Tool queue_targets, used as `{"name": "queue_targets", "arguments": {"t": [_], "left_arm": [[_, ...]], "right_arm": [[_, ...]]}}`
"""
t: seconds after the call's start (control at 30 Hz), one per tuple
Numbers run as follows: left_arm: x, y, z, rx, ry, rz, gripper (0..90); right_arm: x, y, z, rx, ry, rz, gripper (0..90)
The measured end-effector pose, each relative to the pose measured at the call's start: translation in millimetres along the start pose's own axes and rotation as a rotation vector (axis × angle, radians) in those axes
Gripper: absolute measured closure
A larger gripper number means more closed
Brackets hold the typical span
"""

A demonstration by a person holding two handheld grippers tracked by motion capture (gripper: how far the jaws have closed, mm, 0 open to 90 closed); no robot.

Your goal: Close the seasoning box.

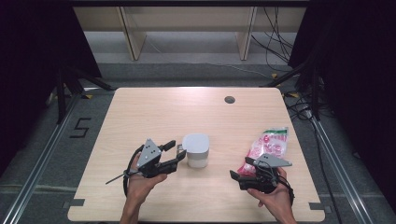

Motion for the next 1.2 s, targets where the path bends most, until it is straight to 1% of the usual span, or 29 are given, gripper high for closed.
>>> {"name": "queue_targets", "arguments": {"t": [0.03, 0.07, 0.17, 0.2, 0.23, 0.3, 0.33, 0.37, 0.4, 0.43, 0.47, 0.53, 0.63, 0.67, 0.7, 0.73, 0.77, 0.8, 0.83, 0.87, 0.93, 0.97, 1.0, 1.03, 1.07, 1.1, 1.13, 1.17, 1.2], "left_arm": [[-0.1, 0.9, -1.2, 0.023, 0.002, 0.002, 43.0], [-0.3, 0.2, -2.1, 0.014, 0.009, -0.002, 41.3], [1.8, 0.0, -5.0, 0.002, -0.006, 0.000, 39.1], [2.1, 1.9, -6.1, 0.032, -0.004, 0.004, 38.4], [2.4, 2.0, -7.0, 0.028, -0.005, 0.003, 37.0], [3.2, 2.3, -8.7, 0.020, -0.006, 0.004, 36.7], [3.7, 3.2, -9.9, 0.033, -0.006, 0.007, 36.0], [4.2, 3.1, -11.1, 0.031, -0.007, 0.011, 35.6], [4.6, 2.9, -12.0, 0.021, -0.009, 0.007, 35.6], [4.5, 3.6, -13.2, 0.029, -0.003, 0.003, 35.2], [4.8, 4.5, -14.0, 0.035, -0.003, 0.005, 34.9], [5.8, 4.6, -15.5, 0.019, -0.003, 0.002, 34.4], [7.2, 7.6, -18.1, 0.033, -0.021, 0.009, 33.3], [7.1, 6.8, -18.7, 0.007, -0.023, 0.003, 33.0], [6.0, 7.5, -19.7, 0.005, -0.014, -0.005, 32.7], [6.7, 9.2, -20.7, 0.014, -0.029, 0.001, 32.6], [6.6, 8.8, -21.5, -0.002, -0.030, -0.003, 32.6], [6.7, 11.1, -22.3, 0.024, -0.032, 0.001, 32.5], [5.9, 9.9, -22.8, -0.004, -0.020, -0.011, 32.5], [6.3, 12.9, -23.9, 0.033, -0.026, -0.005, 32.4], [7.4, 13.4, -25.2, 0.018, -0.036, -0.003, 32.4], [7.4, 14.5, -25.9, 0.032, -0.038, -0.001, 32.3], [8.0, 14.3, -26.8, 0.026, -0.045, 0.000, 32.2], [8.3, 15.0, -27.5, 0.030, -0.046, 0.002, 32.2], [8.1, 14.3, -27.8, 0.005, -0.043, -0.002, 32.0], [7.4, 15.8, -28.8, 0.010, -0.035, -0.011, 31.8], [8.5, 17.4, -29.9, 0.016, -0.052, -0.003, 31.6], [8.5, 18.6, -30.7, 0.016, -0.053, -0.004, 31.4], [8.6, 19.4, -31.6, 0.009, -0.055, -0.008, 31.3]], "right_arm": [[-0.1, 0.1, -0.1, -0.002, 0.000, 0.000, 20.4], [-0.5, -3.4, -0.6, -0.048, 0.006, 0.000, 20.4], [-0.1, -2.4, -1.3, -0.029, -0.008, 0.002, 20.2], [-0.1, -2.2, -1.4, -0.025, -0.011, 0.003, 20.2], [-0.1, 0.2, -0.5, 0.000, -0.008, -0.001, 20.2], [-0.7, -0.4, -0.5, -0.009, -0.001, 0.005, 20.2], [-0.4, -2.8, -1.3, -0.037, -0.005, 0.007, 20.2], [-0.4, -2.7, -1.4, -0.037, -0.006, 0.008, 20.2], [-0.2, -0.3, -0.6, -0.006, -0.001, -0.003, 20.2], [0.3, 0.6, -0.2, 0.006, -0.005, -0.009, 20.2], [-0.5, -2.2, -1.3, -0.031, -0.006, 0.008, 20.2], [-0.4, -2.5, -1.4, -0.035, -0.009, 0.006, 20.2], [0.0, -2.1, -1.6, -0.027, -0.023, 0.003, 20.2], [-0.7, 0.3, -0.6, -0.002, -0.011, 0.001, 20.2], [-0.7, 0.3, -0.6, -0.002, -0.011, 0.001, 20.2], [-0.6, 0.3, -0.6, -0.002, -0.012, 0.000, 20.2], [-0.5, 0.3, -0.5, -0.003, -0.011, 0.001, 20.2], [-0.9, 0.4, -0.5, -0.003, -0.008, 0.004, 20.2], [-0.6, 0.4, -0.6, -0.002, -0.011, 0.002, 20.2], [-0.8, 0.3, -0.7, -0.002, -0.012, 0.003, 20.2], [-1.7, -0.1, -0.9, -0.002, -0.006, 0.009, 20.2], [-1.8, -0.5, -1.0, -0.005, -0.006, 0.009, 20.2], [-1.3, -3.2, -2.2, -0.036, -0.015, 0.007, 20.2], [-1.7, -3.1, -2.2, -0.035, -0.022, 0.019, 20.2], [-1.6, -3.0, -2.3, -0.035, -0.023, 0.019, 20.2], [-1.7, -2.0, -2.1, -0.027, -0.020, 0.017, 20.2], [-1.6, -2.1, -2.1, -0.028, -0.020, 0.017, 20.2], [-0.5, -3.9, -2.6, -0.045, -0.032, 0.013, 20.1], [-0.6, -3.0, -2.4, -0.024, -0.032, 0.013, 20.2]]}}
Point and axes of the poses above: each handheld gripper's, and its own axes: x roughly backward along the jaws, z roughly out of its top, y roughly to its right, the point moved 3 cm from there along -x, roughly forward along the jaws, and after that the axes turned 11 degrees about -x, right-handed, at the moved point
